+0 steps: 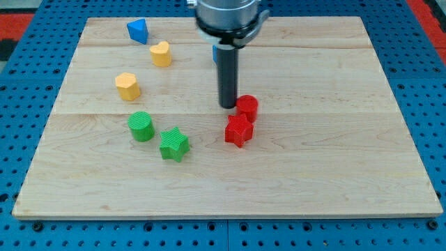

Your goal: Place blue triangle to the top of blue cube

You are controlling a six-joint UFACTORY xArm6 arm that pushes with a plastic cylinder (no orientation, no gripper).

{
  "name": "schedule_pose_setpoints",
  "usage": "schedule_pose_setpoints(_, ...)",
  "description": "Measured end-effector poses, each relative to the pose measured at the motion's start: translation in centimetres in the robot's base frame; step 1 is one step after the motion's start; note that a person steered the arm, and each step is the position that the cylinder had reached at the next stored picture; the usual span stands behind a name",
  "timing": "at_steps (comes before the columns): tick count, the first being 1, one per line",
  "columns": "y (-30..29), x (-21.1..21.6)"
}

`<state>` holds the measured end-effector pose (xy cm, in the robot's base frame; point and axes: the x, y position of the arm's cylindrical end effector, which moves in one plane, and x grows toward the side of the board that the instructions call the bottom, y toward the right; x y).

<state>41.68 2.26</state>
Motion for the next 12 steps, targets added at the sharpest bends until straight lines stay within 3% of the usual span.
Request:
schedule_pose_setpoints(2,9.0,0.0)
schedule_pose_setpoints(3,9.2,-5.7)
schedule_pose_setpoints(4,7.6,-13.1)
schedule_pose_setpoints(5,0.1,-18.9)
schedule_pose_setpoints(6,-7.8,-22.0)
schedule_pose_setpoints(8,-12.5,-22.5)
schedule_pose_setpoints(10,-21.1,-22.4)
schedule_pose_setpoints(11,-23.2,-19.6)
schedule_pose_setpoints(12,-14.9,-18.9)
